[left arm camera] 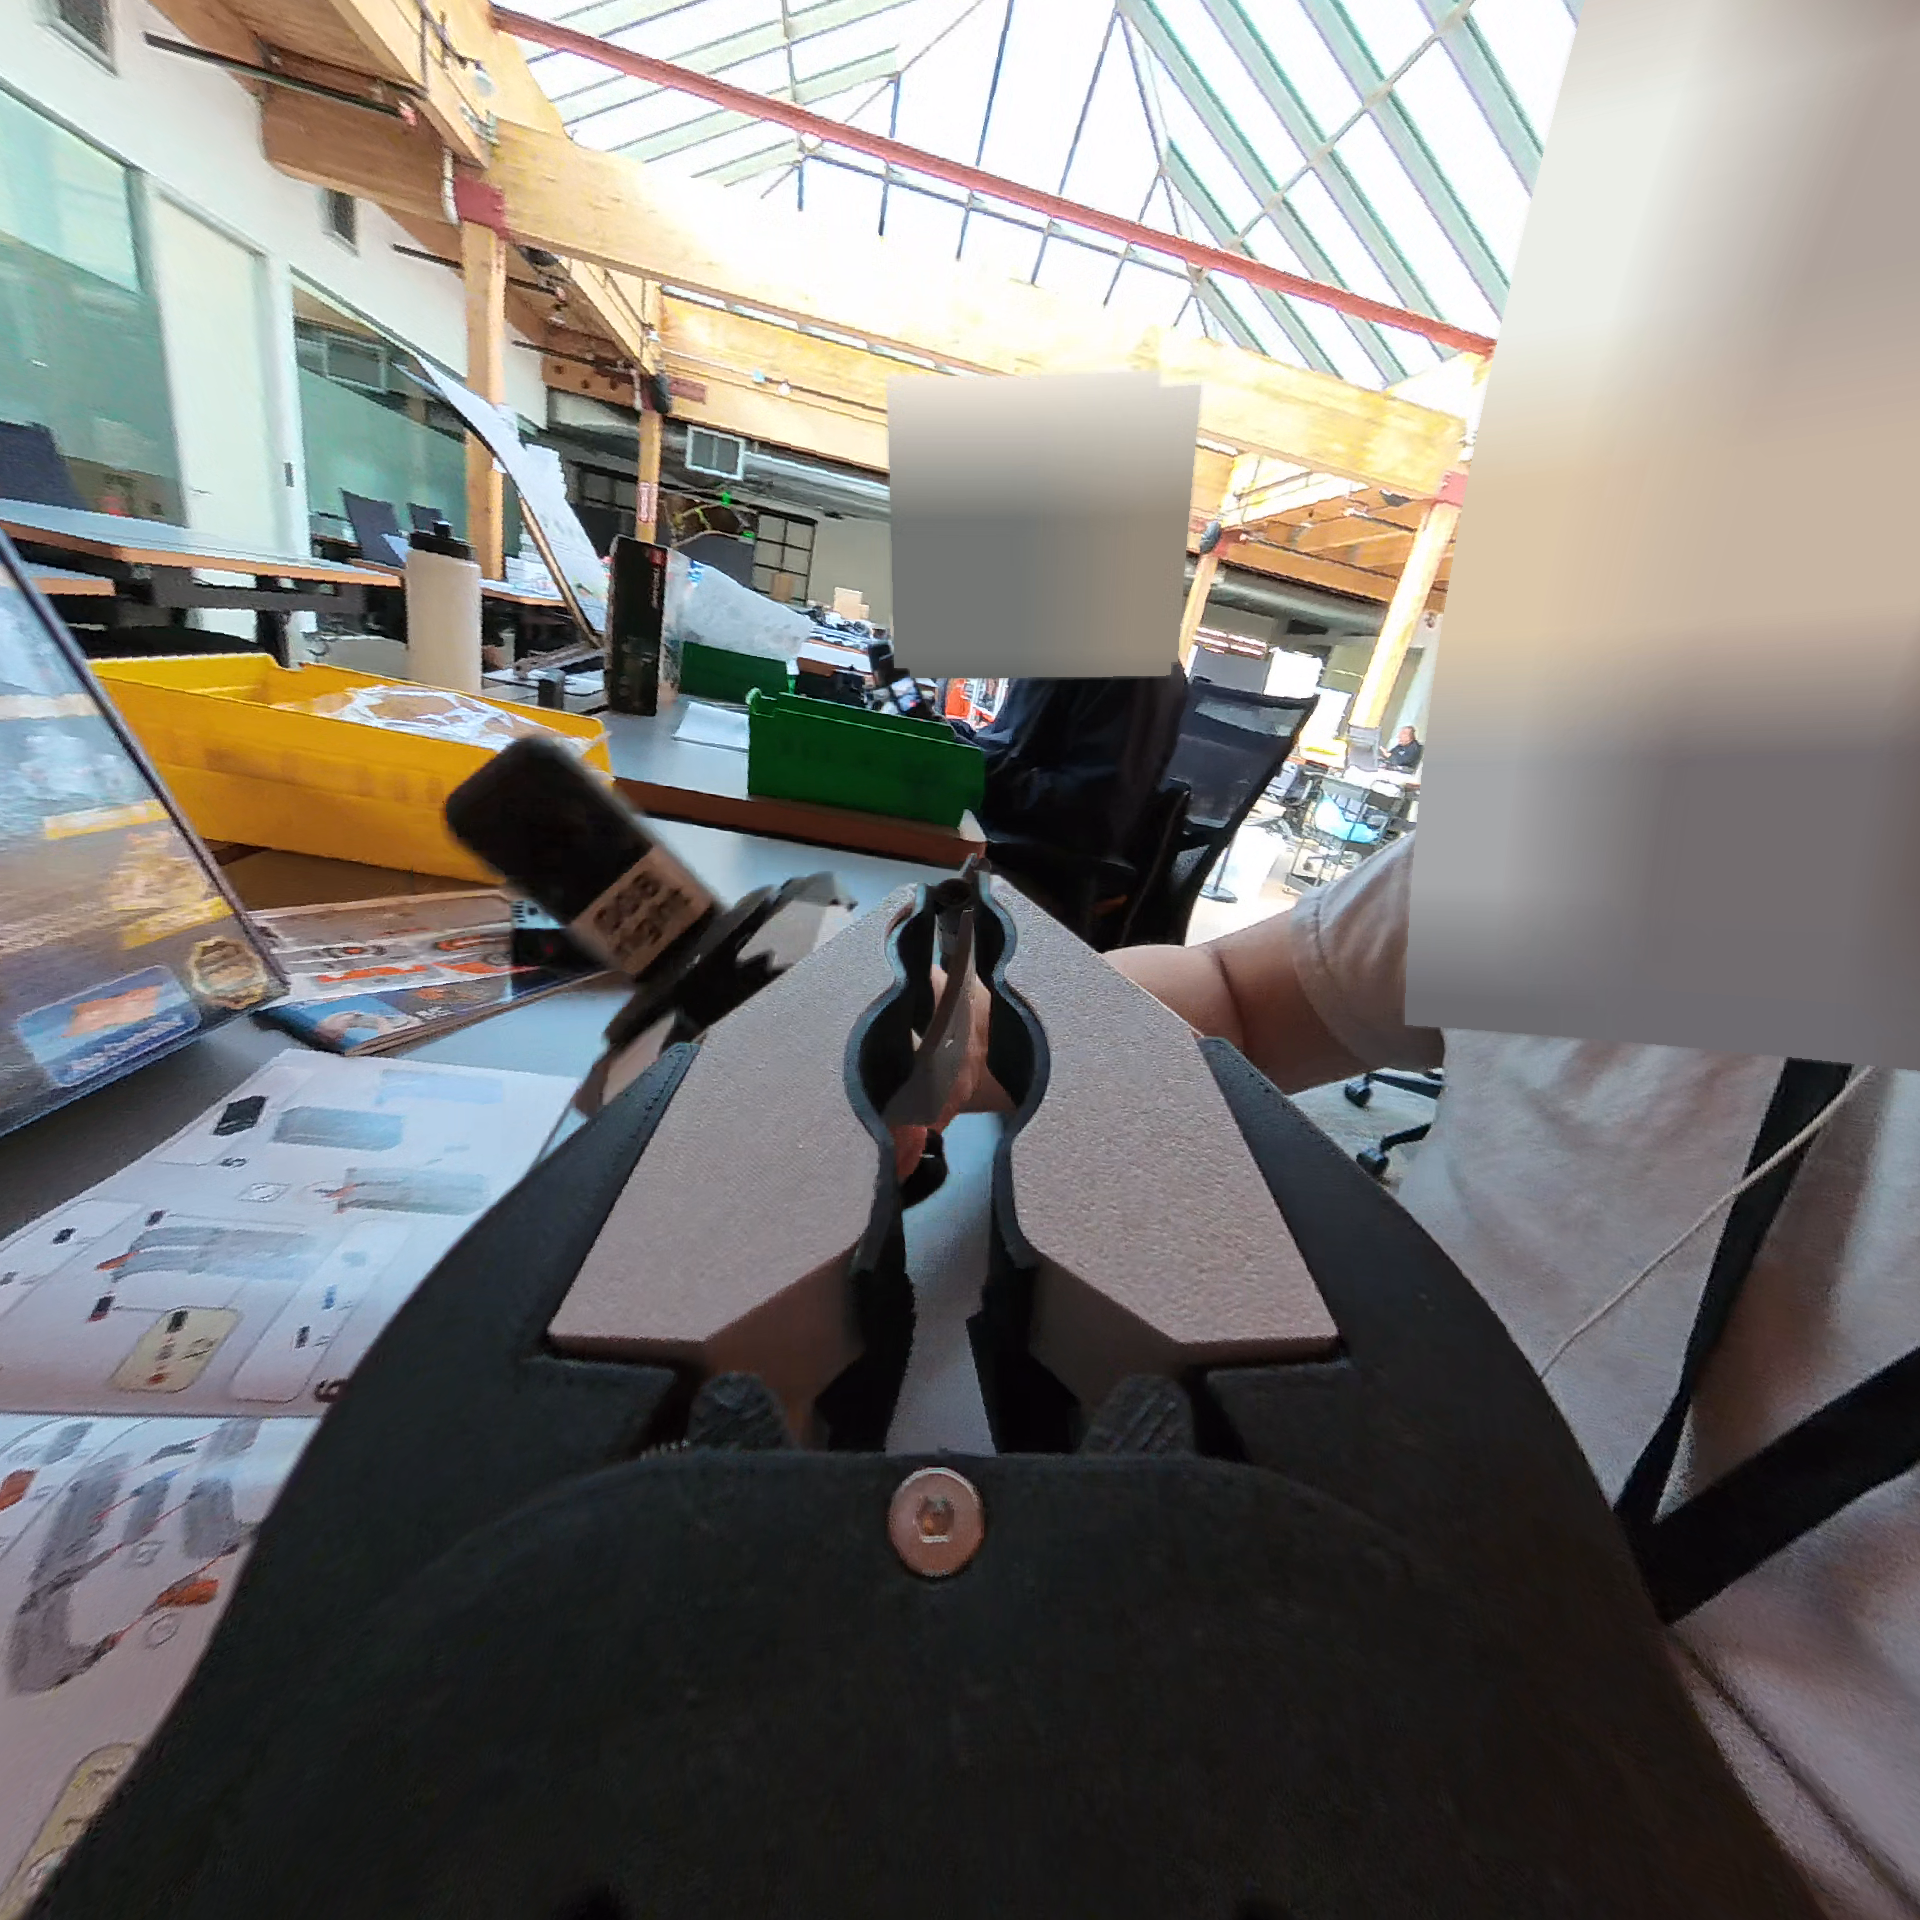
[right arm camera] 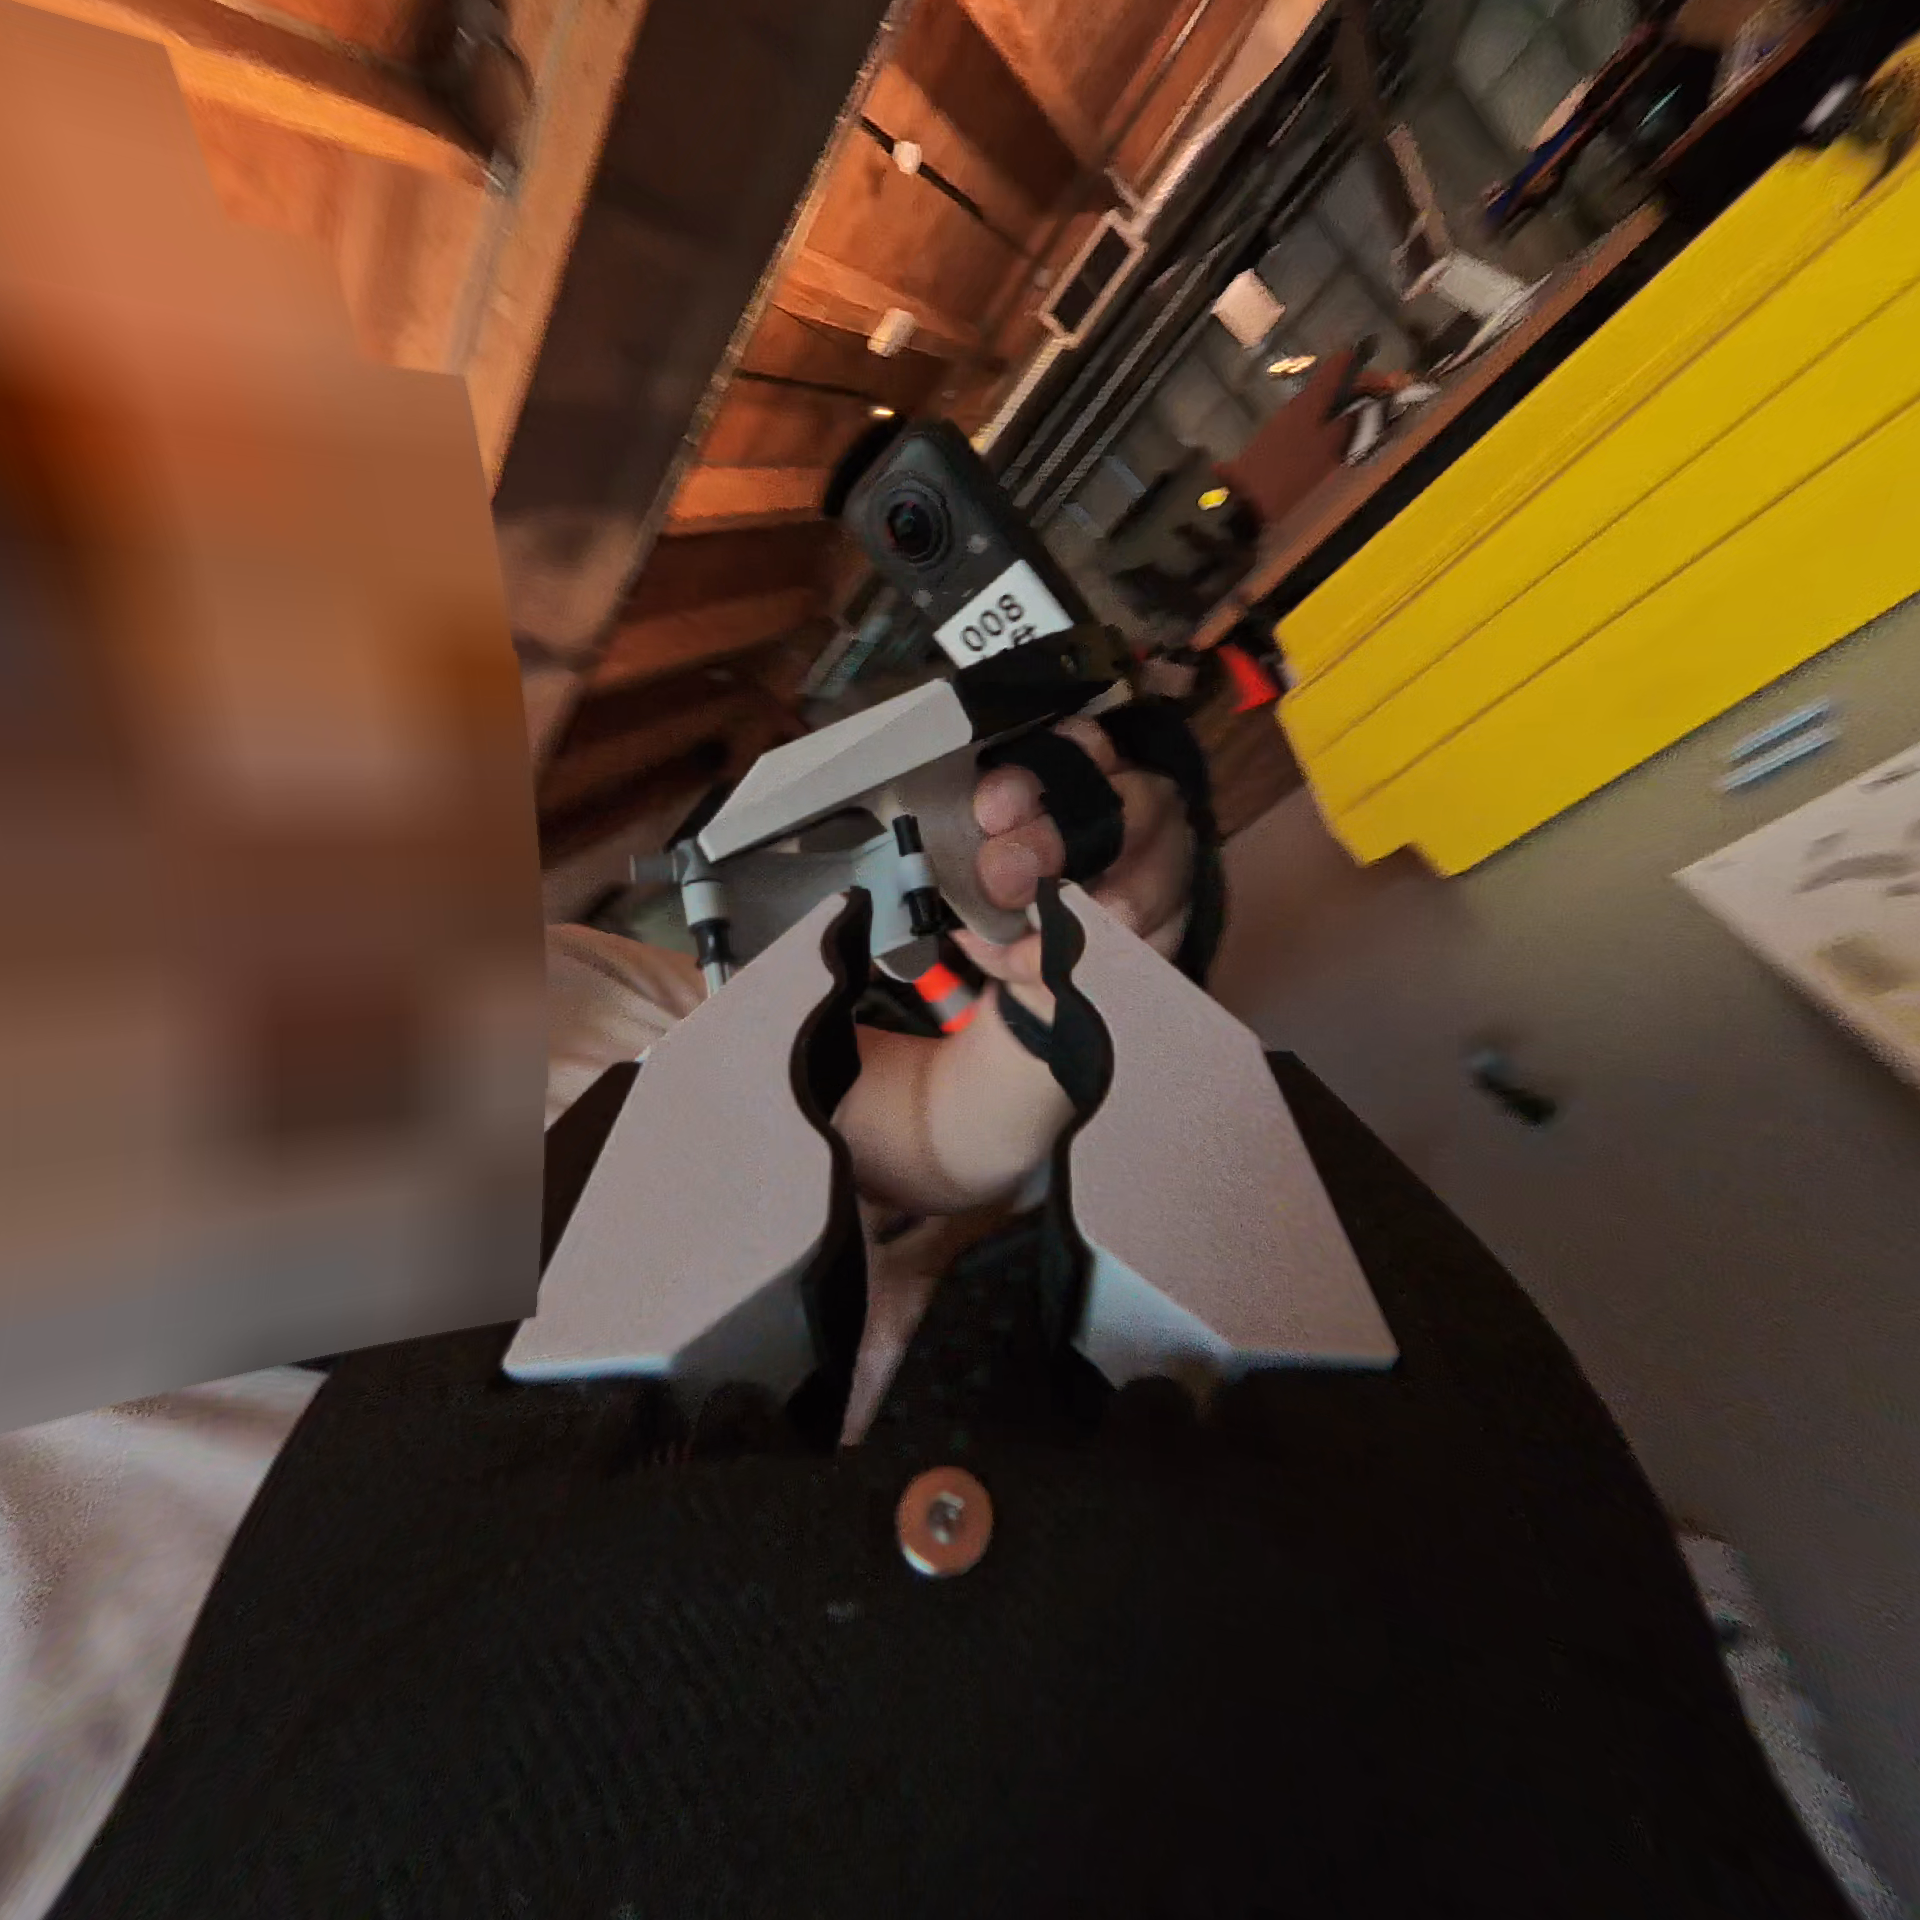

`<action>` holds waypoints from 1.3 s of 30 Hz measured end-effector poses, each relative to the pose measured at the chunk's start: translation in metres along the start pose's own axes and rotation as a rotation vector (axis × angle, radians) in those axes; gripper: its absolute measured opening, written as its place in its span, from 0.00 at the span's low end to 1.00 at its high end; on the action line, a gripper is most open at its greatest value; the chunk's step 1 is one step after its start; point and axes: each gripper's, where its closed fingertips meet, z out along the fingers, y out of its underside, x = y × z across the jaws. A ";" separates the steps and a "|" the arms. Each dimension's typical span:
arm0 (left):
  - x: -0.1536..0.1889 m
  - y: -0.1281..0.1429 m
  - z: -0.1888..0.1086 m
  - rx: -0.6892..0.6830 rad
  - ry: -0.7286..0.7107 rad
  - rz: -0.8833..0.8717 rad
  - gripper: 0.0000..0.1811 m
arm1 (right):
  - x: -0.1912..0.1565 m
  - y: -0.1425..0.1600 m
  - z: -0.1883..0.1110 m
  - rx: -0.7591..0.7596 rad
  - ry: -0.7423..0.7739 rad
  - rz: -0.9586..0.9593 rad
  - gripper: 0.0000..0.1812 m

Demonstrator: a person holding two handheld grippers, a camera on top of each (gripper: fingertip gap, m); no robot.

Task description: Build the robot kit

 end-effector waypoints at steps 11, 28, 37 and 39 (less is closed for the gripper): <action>-0.024 0.004 -0.011 -0.089 -0.169 0.091 0.02 | -0.017 0.000 -0.007 -0.158 0.256 -0.650 0.08; -0.001 0.000 -0.002 -0.048 -0.121 0.267 0.04 | -0.025 0.014 -0.004 -0.217 0.155 -0.610 0.01; -0.006 0.004 -0.003 -0.089 -0.163 0.336 0.03 | -0.022 0.012 -0.005 -0.228 0.216 -0.668 0.01; -0.007 0.004 -0.003 -0.107 -0.187 0.363 0.03 | -0.020 0.011 -0.005 -0.226 0.237 -0.695 0.01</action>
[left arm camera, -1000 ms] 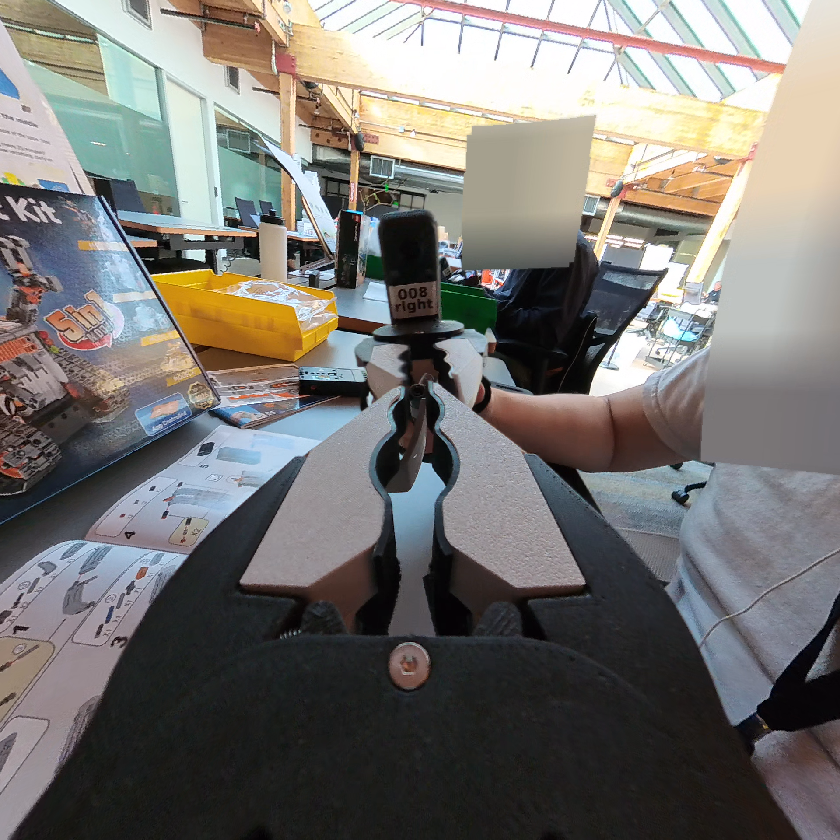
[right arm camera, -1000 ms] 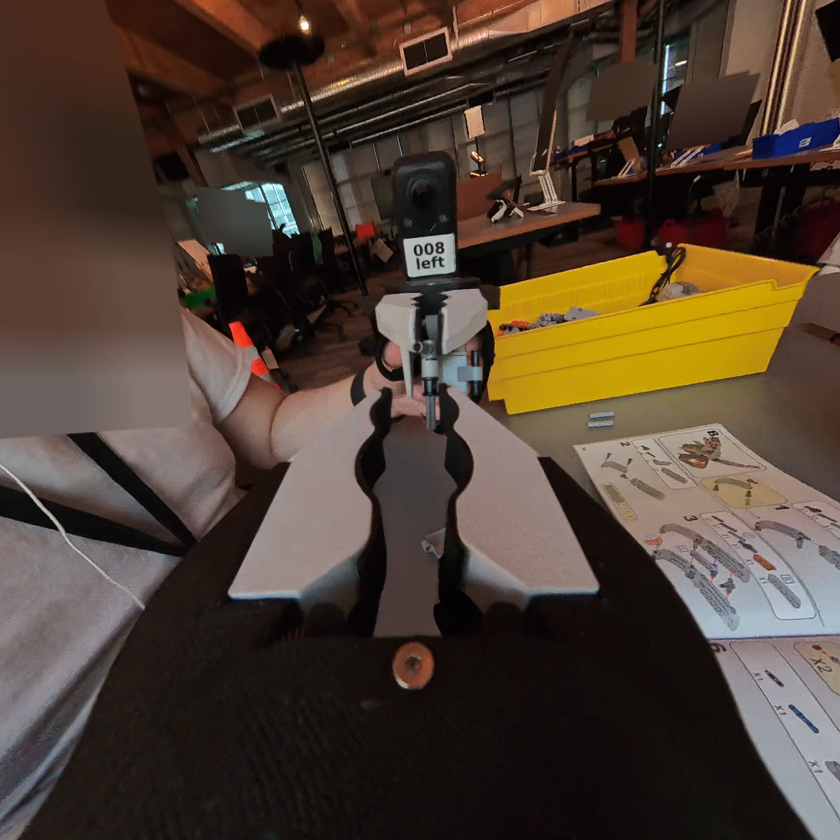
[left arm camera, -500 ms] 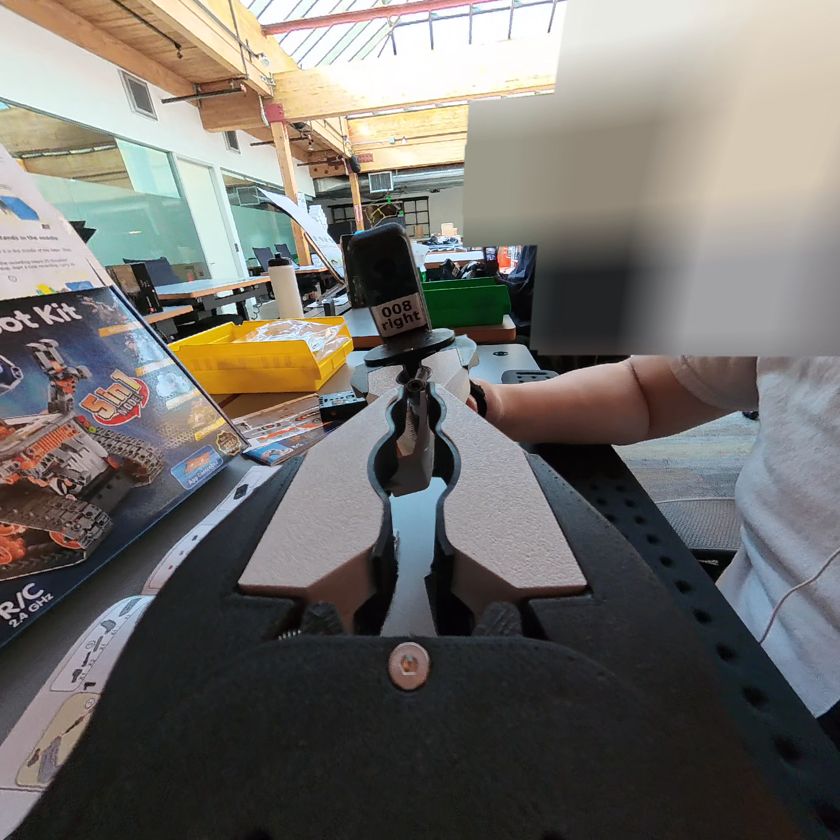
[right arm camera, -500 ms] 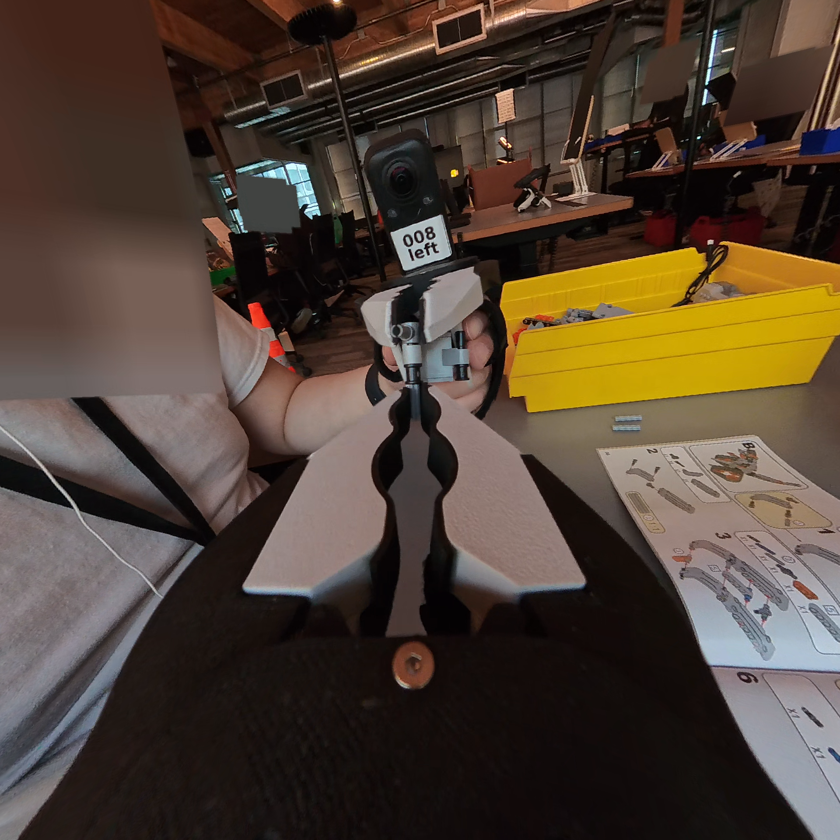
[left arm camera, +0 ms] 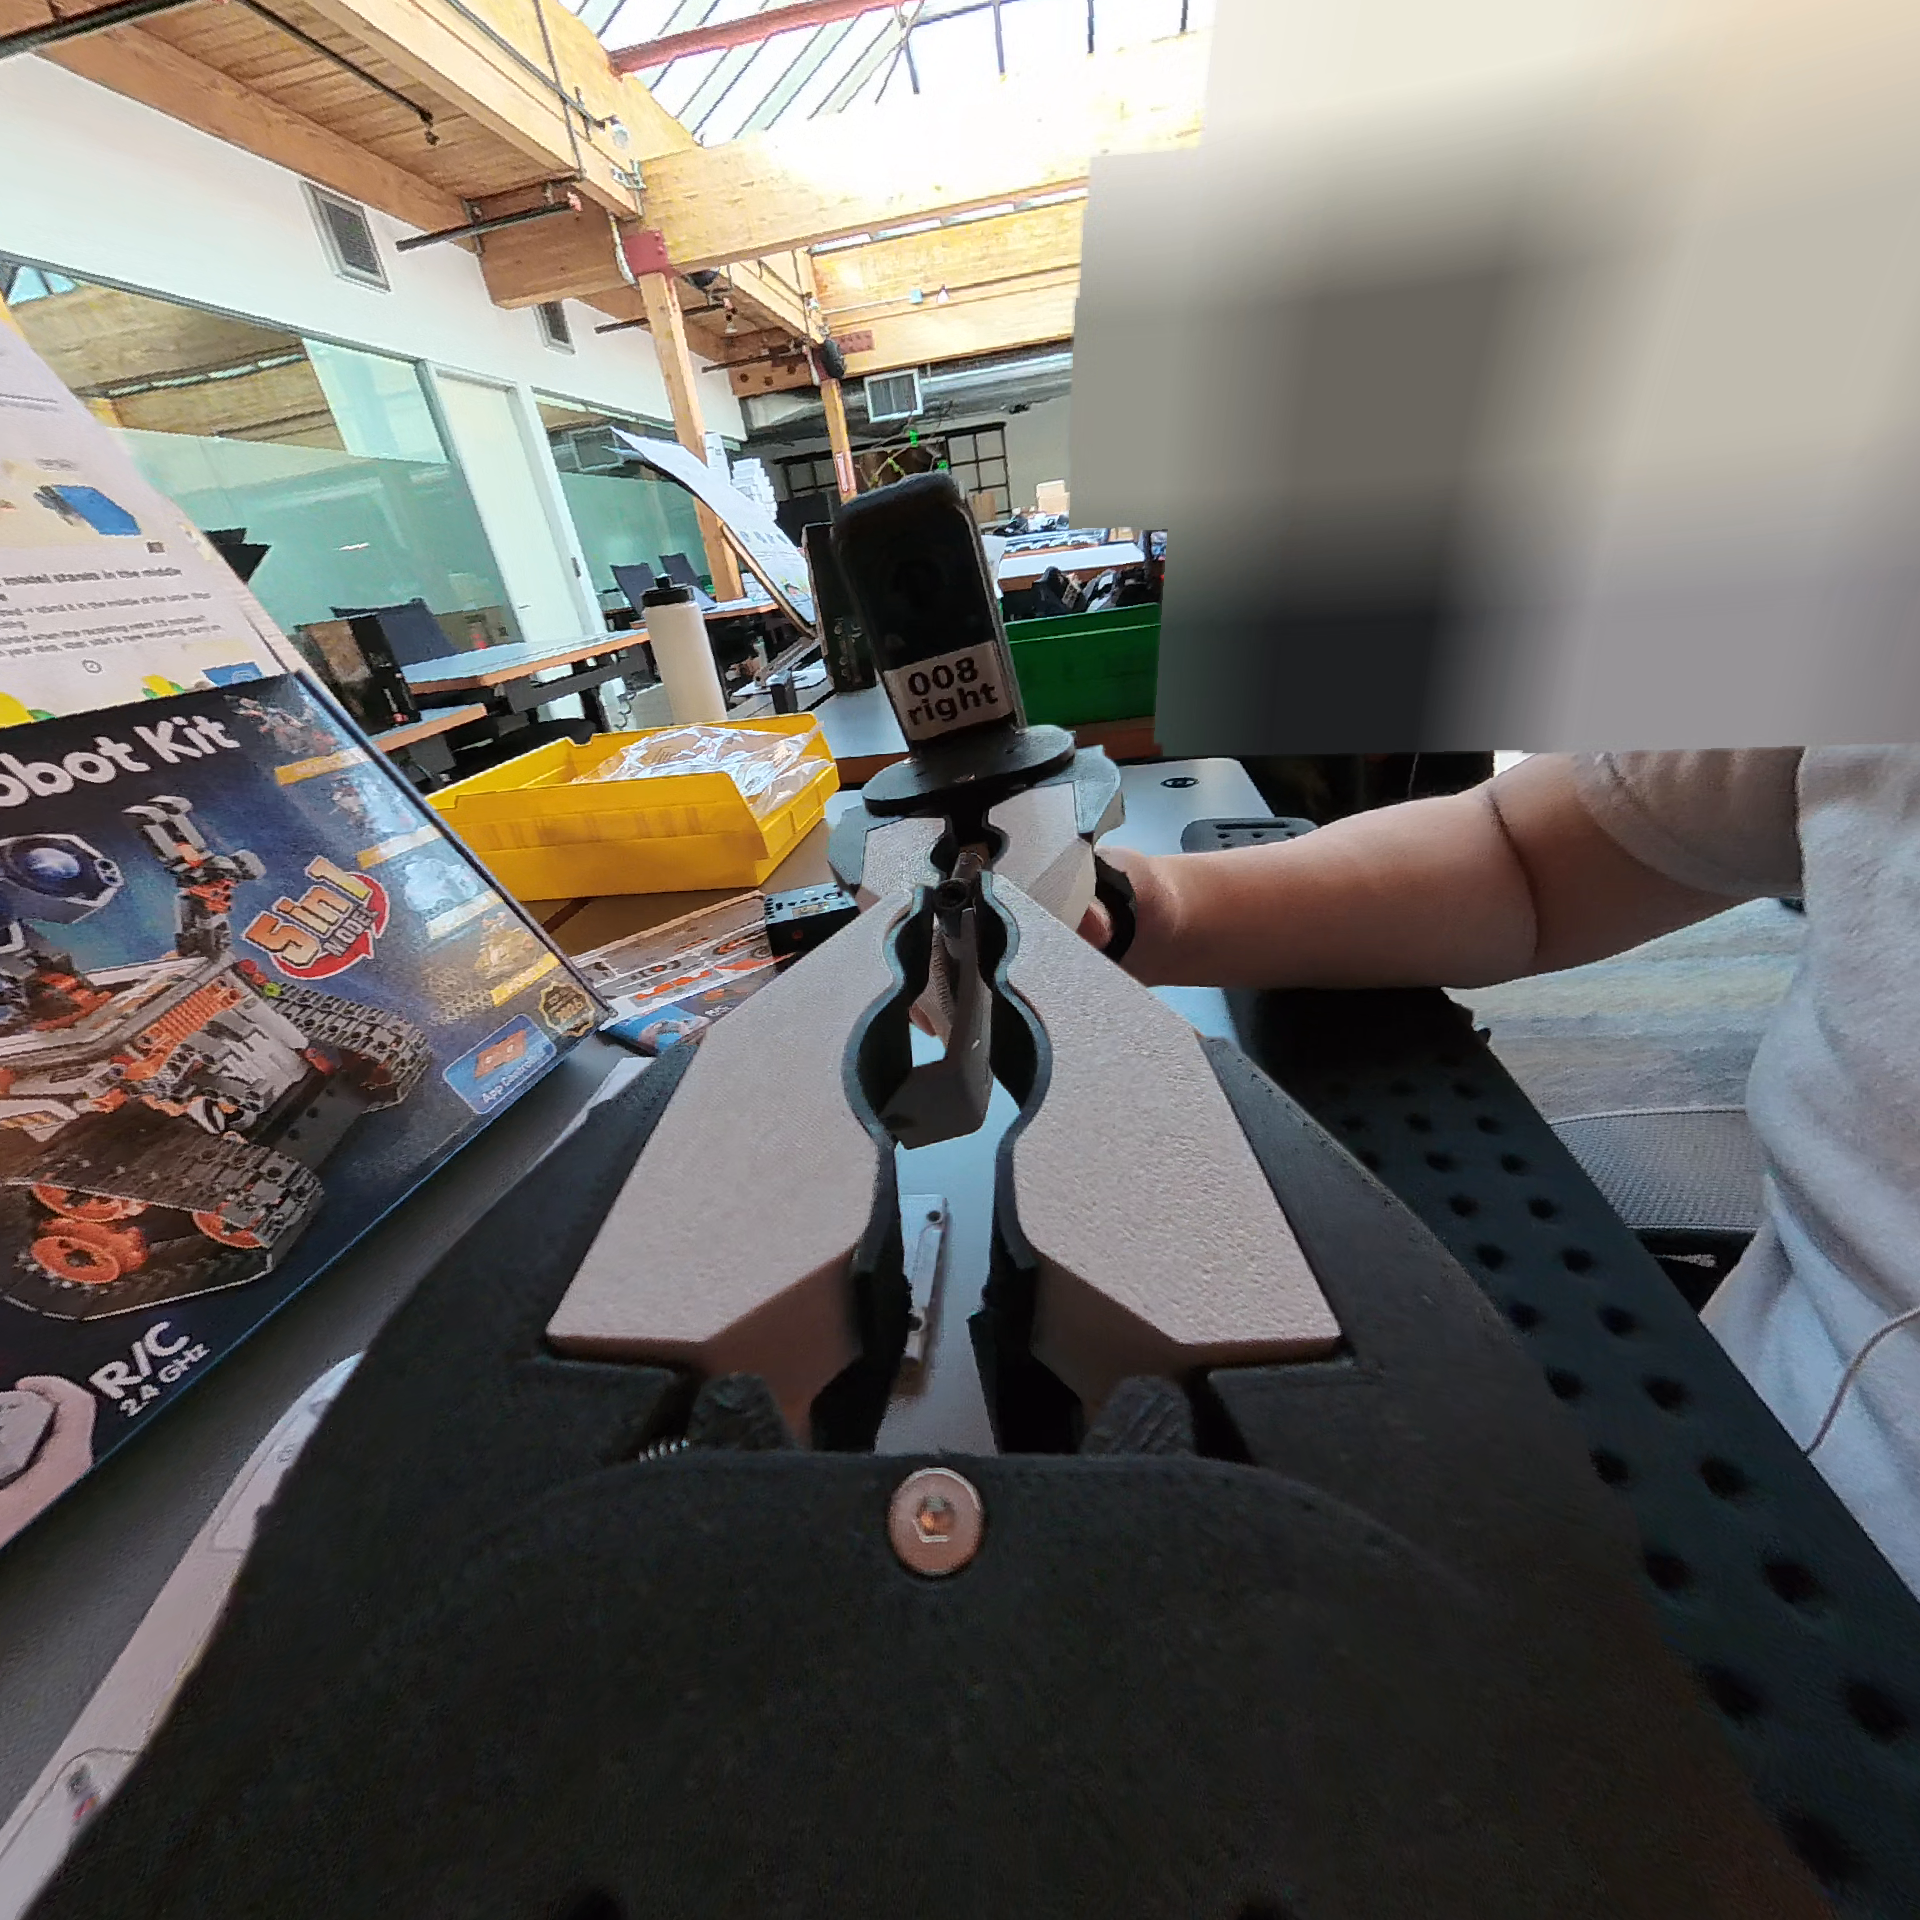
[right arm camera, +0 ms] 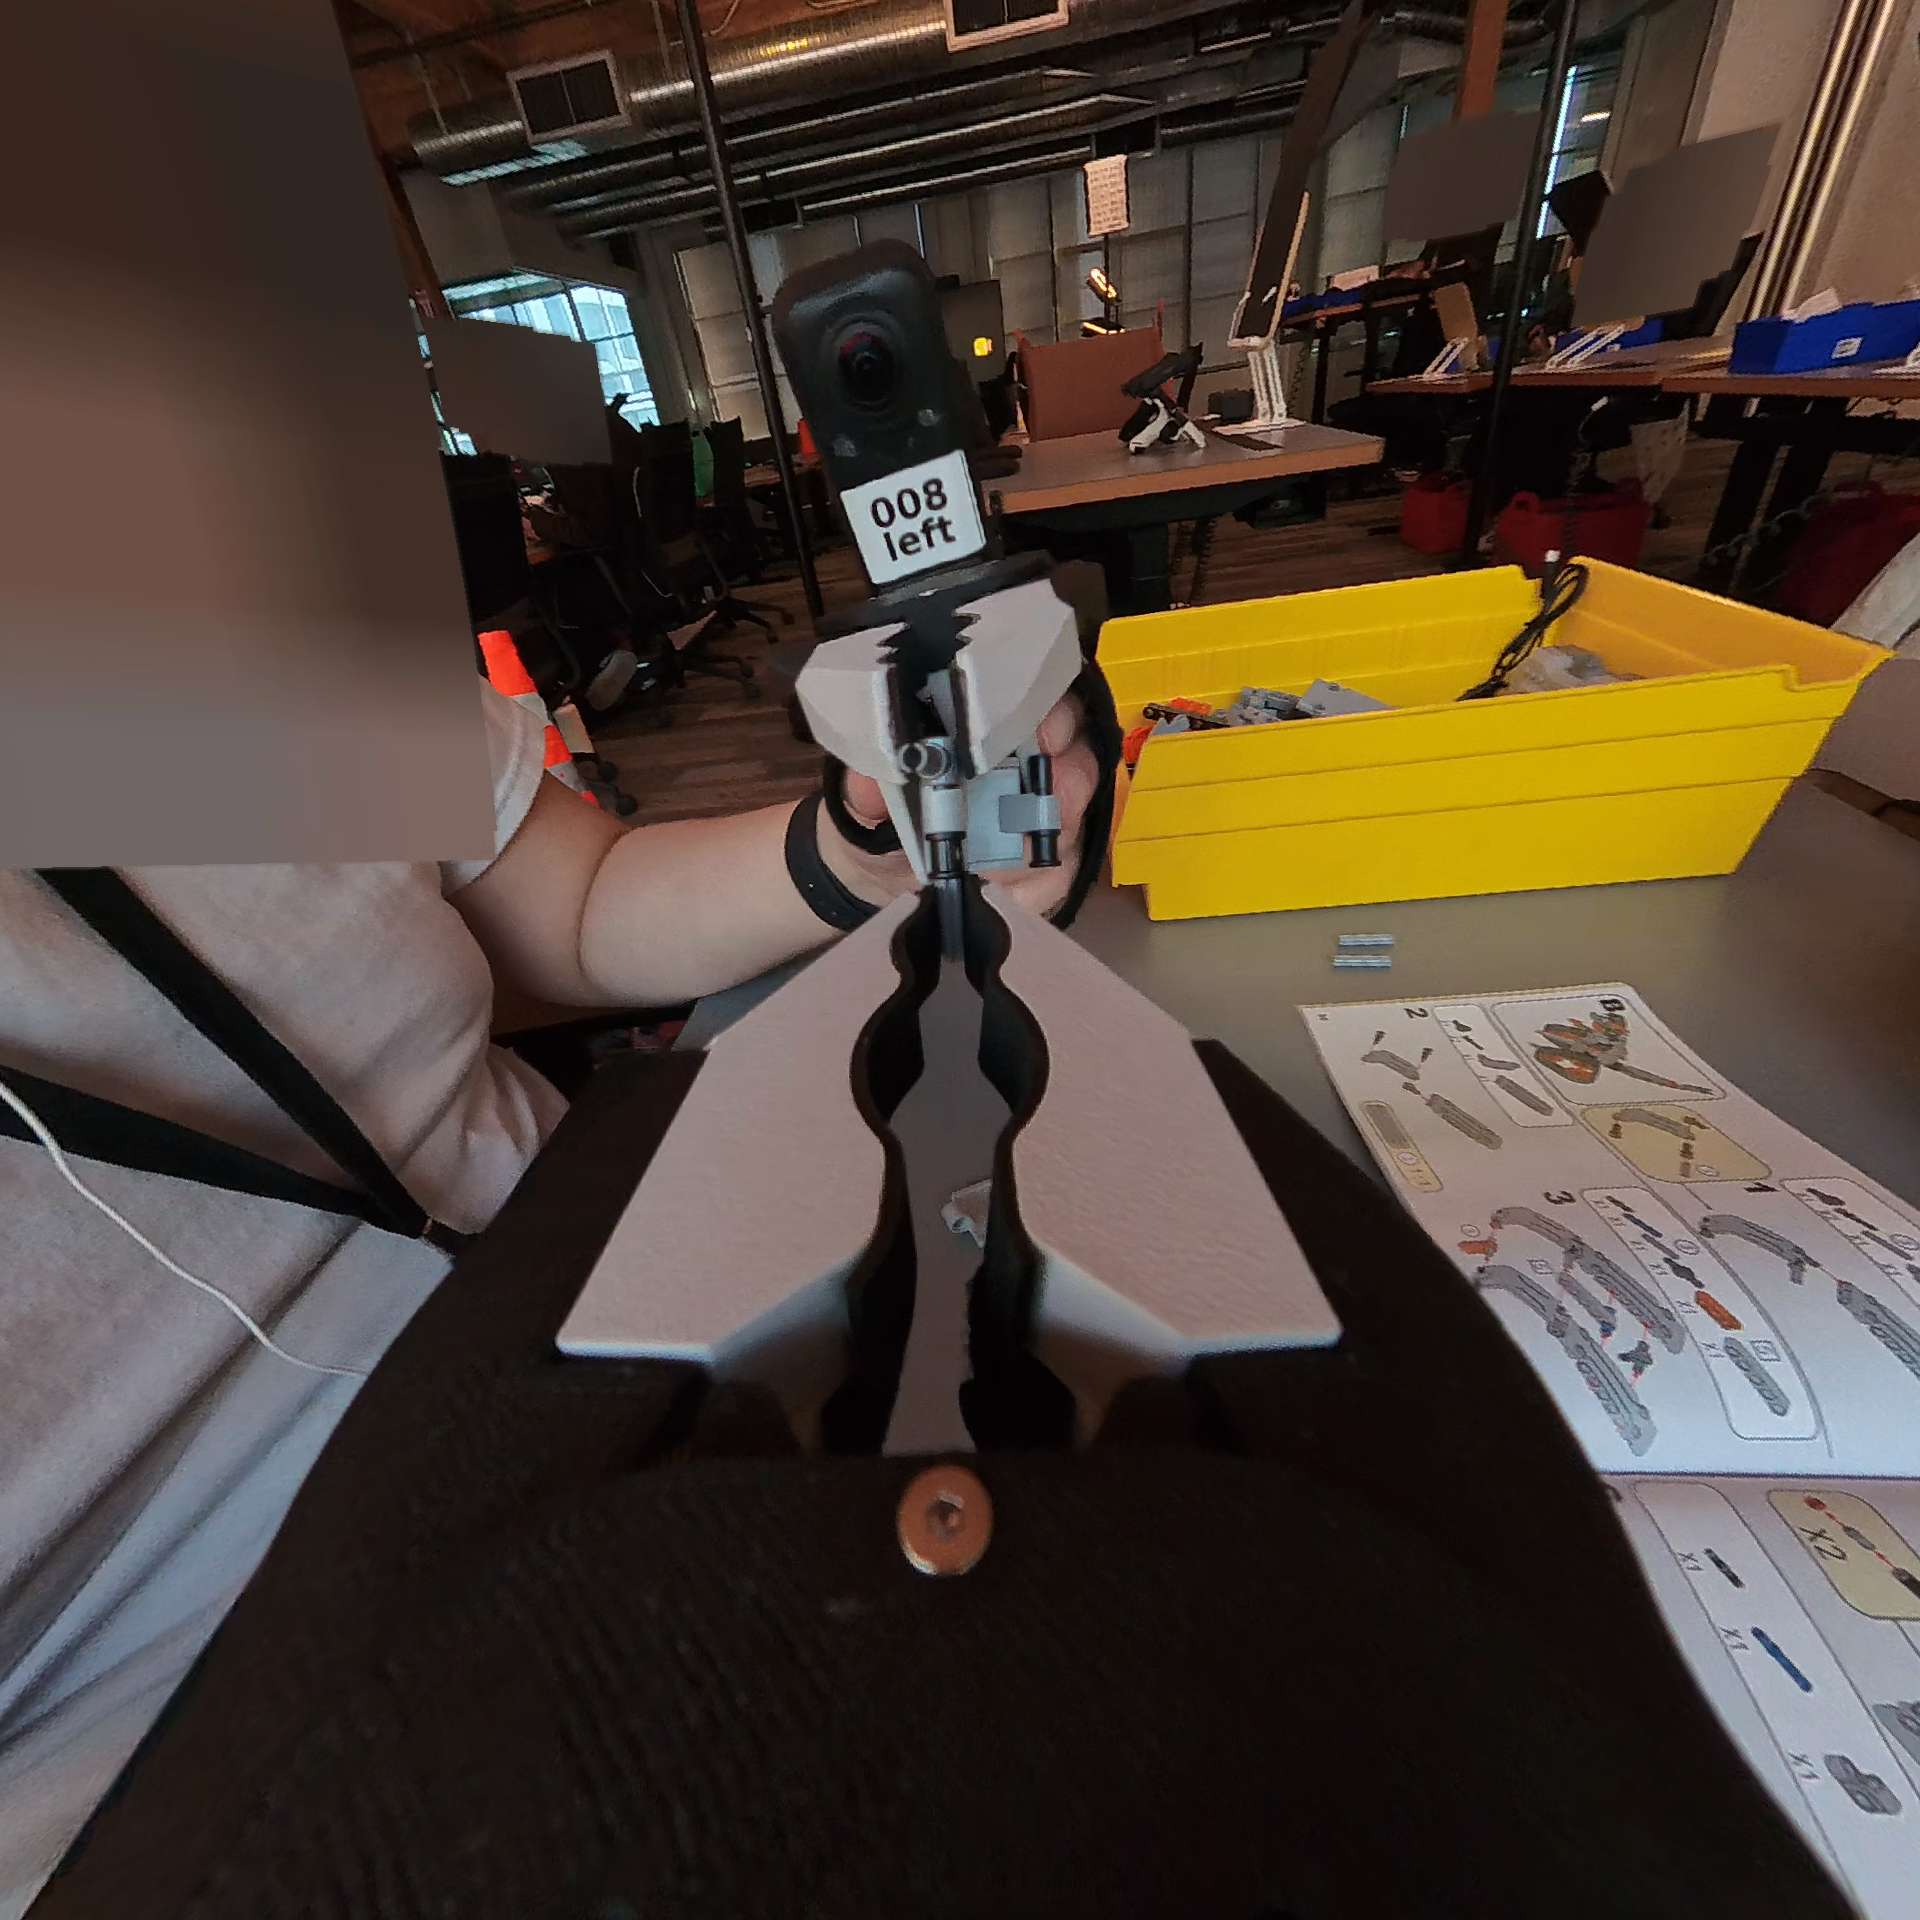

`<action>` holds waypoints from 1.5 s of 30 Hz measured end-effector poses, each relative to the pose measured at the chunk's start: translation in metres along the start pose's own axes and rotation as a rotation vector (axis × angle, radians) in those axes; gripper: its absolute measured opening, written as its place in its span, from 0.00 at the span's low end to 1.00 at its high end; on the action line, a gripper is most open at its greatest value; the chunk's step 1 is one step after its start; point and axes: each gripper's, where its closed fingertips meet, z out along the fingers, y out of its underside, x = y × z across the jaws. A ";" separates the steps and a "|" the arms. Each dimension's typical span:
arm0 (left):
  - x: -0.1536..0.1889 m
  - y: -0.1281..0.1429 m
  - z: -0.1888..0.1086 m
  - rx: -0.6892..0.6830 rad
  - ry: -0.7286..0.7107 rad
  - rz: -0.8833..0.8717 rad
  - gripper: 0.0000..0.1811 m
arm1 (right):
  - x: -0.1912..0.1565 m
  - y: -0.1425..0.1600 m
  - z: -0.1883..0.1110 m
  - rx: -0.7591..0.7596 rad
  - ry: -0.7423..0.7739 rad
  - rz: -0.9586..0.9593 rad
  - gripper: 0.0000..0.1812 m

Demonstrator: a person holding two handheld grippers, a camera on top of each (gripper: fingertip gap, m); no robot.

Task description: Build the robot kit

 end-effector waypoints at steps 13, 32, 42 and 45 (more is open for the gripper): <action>-0.012 -0.004 0.002 0.072 -0.049 -0.177 0.03 | 0.013 -0.007 -0.003 0.015 0.172 -0.178 0.01; 0.000 -0.009 0.001 0.096 -0.014 -0.039 0.08 | 0.002 -0.004 -0.002 0.041 0.003 0.009 0.02; -0.001 0.000 0.001 0.039 0.009 -0.061 0.03 | 0.001 0.002 -0.002 -0.009 0.022 -0.054 0.01; -0.001 0.000 0.001 0.039 0.008 -0.061 0.04 | 0.001 0.000 -0.002 -0.001 0.018 -0.052 0.01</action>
